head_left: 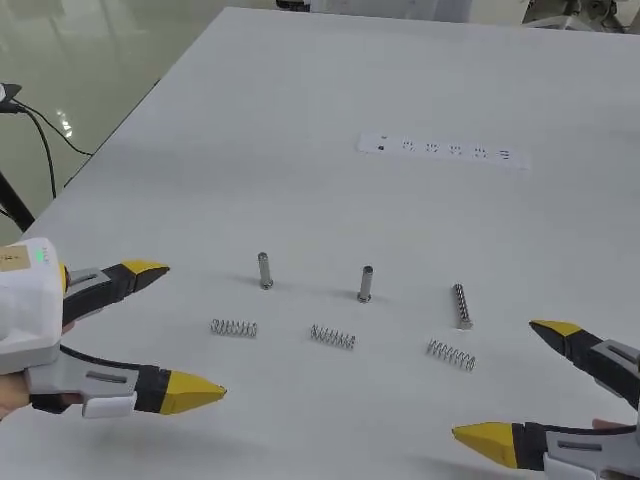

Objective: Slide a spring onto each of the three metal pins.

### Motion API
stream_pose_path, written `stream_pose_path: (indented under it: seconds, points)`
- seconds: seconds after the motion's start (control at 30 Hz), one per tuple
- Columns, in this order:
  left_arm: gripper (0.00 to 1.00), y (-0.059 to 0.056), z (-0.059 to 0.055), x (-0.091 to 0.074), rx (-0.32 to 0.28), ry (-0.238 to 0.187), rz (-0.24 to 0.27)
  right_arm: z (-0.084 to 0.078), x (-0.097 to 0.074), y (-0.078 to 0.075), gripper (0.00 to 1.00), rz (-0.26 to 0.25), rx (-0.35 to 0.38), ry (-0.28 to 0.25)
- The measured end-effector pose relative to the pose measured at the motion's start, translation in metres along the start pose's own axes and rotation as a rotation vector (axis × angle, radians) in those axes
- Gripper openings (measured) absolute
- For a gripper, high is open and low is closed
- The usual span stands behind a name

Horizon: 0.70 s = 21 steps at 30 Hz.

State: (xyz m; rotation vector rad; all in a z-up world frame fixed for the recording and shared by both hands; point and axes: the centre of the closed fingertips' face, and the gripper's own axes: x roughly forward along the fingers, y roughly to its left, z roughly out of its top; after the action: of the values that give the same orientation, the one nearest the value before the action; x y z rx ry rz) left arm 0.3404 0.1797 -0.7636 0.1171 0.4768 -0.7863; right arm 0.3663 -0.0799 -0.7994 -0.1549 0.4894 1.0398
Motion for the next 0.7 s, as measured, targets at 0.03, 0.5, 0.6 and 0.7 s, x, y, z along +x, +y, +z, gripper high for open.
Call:
stream_pose_path:
  seconds: [0.03, 0.5, 0.6, 0.7]
  points:
    - [0.98, 0.000, 0.000, 0.000, 0.000, 0.001, 0.000, 0.000, 0.000, 0.000, 0.99, 0.000, 0.000, 0.000]
    - [0.98, 0.000, -0.008, 0.001, -0.012, 0.011, 0.003, -0.013, 0.001, -0.003, 0.99, -0.004, -0.002, 0.028]
    - [0.98, 0.001, -0.014, 0.002, -0.013, 0.019, 0.001, -0.018, 0.001, -0.005, 0.99, -0.008, 0.005, 0.037]
    - [0.98, 0.003, -0.014, 0.000, -0.016, 0.015, 0.007, -0.017, -0.001, -0.004, 0.99, -0.007, 0.003, 0.033]
